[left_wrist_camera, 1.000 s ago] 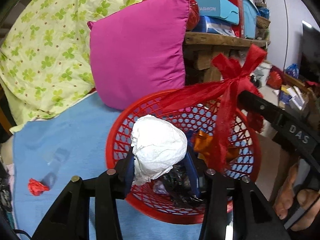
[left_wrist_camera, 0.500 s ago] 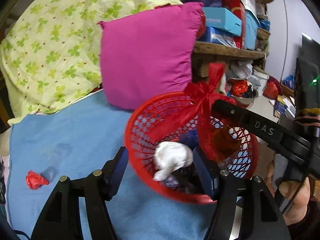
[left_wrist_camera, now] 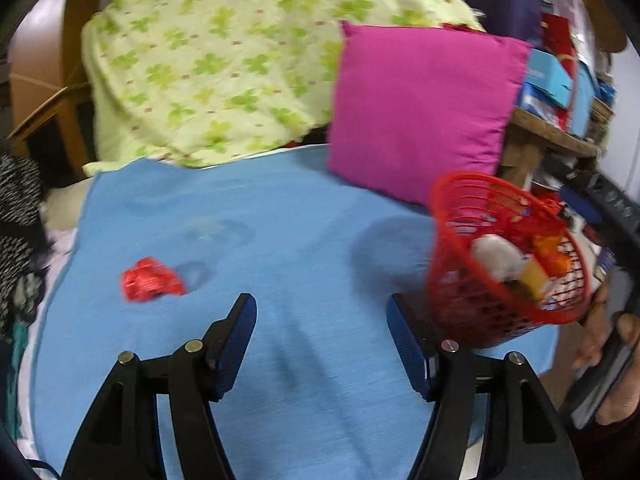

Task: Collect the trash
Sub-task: 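Bring both open tools back toward the small red plastic bag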

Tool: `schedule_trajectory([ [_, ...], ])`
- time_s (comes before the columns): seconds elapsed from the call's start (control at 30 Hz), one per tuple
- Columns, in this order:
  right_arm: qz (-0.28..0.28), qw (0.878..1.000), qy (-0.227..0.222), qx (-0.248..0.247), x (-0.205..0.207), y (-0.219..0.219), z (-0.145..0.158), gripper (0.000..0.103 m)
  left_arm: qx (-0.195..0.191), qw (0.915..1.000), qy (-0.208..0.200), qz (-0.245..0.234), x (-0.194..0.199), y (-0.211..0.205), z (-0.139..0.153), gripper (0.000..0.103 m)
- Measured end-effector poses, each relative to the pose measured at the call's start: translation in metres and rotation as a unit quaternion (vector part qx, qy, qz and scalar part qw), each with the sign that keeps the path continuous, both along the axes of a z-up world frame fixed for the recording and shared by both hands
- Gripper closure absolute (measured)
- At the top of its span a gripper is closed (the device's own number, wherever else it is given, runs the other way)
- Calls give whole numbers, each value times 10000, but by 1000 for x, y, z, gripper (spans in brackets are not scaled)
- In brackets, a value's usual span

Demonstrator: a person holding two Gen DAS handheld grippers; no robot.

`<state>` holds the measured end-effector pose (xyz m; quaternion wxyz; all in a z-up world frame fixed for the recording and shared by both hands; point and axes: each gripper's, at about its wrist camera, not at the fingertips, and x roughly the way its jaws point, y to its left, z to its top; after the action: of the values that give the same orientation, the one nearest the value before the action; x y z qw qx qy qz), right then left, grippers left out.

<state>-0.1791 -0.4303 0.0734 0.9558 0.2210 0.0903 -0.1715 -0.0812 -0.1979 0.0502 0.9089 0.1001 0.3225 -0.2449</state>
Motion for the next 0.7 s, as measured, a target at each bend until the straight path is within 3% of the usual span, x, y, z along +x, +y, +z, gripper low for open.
schedule_trajectory([
  [0.23, 638, 9968, -288, -394, 26, 67, 15, 34, -44, 9973, 33, 732, 19, 55, -9, 34],
  [0.4, 1184, 9908, -82, -656, 56, 117, 12, 34, 60, 9944, -23, 1055, 29, 83, -18, 34],
  [0.7, 1704, 9819, 490, -661, 95, 161, -13, 34, 29, 9871, 115, 1597, 52, 130, -36, 34],
])
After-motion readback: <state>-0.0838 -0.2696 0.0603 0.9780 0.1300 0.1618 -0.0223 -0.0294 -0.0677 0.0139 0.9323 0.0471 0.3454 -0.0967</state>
